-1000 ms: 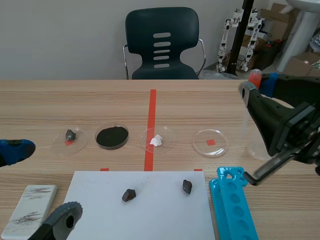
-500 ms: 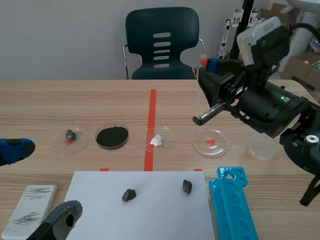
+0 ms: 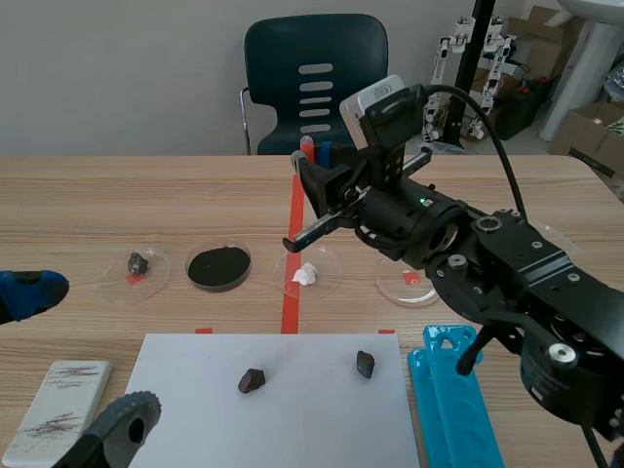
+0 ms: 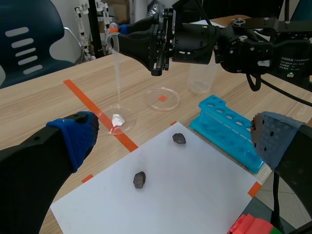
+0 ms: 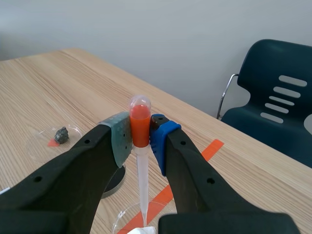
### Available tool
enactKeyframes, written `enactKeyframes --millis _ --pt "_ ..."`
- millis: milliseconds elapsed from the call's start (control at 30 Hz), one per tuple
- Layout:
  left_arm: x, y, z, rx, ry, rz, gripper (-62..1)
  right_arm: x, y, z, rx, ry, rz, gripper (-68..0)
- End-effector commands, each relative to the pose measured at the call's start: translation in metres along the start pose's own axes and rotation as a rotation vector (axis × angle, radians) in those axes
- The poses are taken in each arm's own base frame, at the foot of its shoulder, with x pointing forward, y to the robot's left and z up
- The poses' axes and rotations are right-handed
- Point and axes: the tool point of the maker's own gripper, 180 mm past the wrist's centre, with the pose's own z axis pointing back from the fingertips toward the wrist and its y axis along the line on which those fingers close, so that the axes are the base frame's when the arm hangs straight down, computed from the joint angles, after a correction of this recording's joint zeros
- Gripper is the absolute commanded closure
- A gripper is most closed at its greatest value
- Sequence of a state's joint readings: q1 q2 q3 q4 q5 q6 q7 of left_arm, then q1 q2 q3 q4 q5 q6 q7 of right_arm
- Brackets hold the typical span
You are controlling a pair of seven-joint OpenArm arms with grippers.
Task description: Squeeze the dropper onto the mineral
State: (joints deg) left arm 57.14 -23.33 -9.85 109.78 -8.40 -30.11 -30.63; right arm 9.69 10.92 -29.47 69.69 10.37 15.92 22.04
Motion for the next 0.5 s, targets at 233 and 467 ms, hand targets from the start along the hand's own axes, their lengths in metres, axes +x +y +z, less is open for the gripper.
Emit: enactKeyframes --millis 233,467 --pt "0.012 -0.002 -0.003 -0.005 -0.045 -0.001 -62.3 0.011 -0.005 -0.018 -0.018 -0.056 0.036 -10.2" --pt "0.012 -0.002 -0.003 -0.005 -0.045 -0.001 -62.3 -0.004 0.000 -0.020 -0.011 -0.026 0.037 -10.2"
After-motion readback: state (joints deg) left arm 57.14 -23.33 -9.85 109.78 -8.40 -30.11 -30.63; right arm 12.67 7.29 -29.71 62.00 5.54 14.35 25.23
